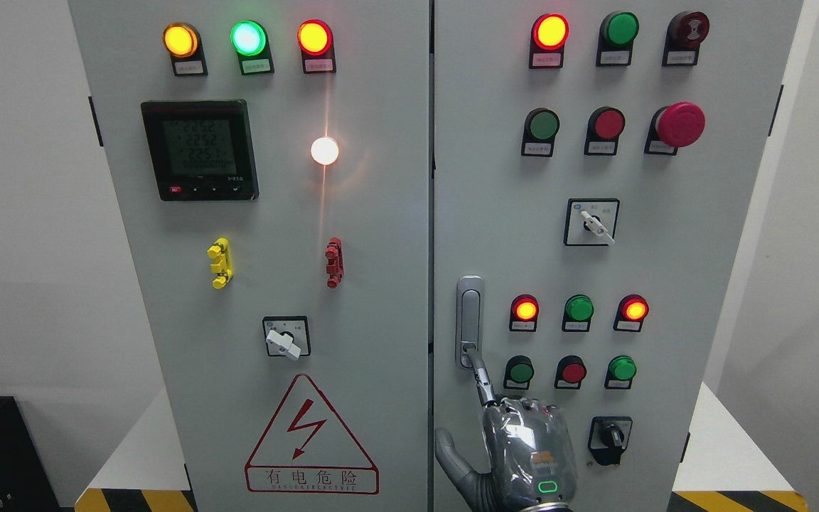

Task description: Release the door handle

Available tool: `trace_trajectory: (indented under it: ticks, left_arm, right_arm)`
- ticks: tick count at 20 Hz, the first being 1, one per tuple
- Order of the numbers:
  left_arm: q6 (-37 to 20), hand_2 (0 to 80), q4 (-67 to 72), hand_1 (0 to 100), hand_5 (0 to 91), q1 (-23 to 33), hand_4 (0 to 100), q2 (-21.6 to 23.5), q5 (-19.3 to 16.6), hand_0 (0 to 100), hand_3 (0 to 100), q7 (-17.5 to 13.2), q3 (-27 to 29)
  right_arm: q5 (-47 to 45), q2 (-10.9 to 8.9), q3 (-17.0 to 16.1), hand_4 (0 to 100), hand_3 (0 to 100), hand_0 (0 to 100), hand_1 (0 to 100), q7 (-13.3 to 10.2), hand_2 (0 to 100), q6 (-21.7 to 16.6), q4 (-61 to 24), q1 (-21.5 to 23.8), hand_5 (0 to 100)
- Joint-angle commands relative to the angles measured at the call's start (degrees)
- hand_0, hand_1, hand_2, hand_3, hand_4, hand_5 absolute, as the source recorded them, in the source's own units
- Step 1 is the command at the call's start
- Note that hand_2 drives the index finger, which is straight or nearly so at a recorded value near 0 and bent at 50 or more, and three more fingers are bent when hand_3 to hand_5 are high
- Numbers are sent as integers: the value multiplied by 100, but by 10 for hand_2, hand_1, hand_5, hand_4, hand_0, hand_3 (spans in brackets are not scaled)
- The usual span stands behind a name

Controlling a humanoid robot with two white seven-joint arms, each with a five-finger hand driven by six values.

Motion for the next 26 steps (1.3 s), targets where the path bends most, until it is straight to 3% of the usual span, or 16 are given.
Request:
trace_trajectory:
  ticks: [1, 26]
  left_arm:
    - [3, 0, -5, 556, 0, 105, 0, 0, 0, 120, 0, -5, 0]
    - [3, 0, 4, 556, 0, 105, 0, 0, 0, 120, 0, -5, 0]
  right_arm:
    - [0, 4, 15, 897, 869, 385, 213, -2, 0, -6, 191, 15, 980]
    - [-9, 4, 33, 901, 871, 380, 215, -2, 0, 117, 270, 41, 984]
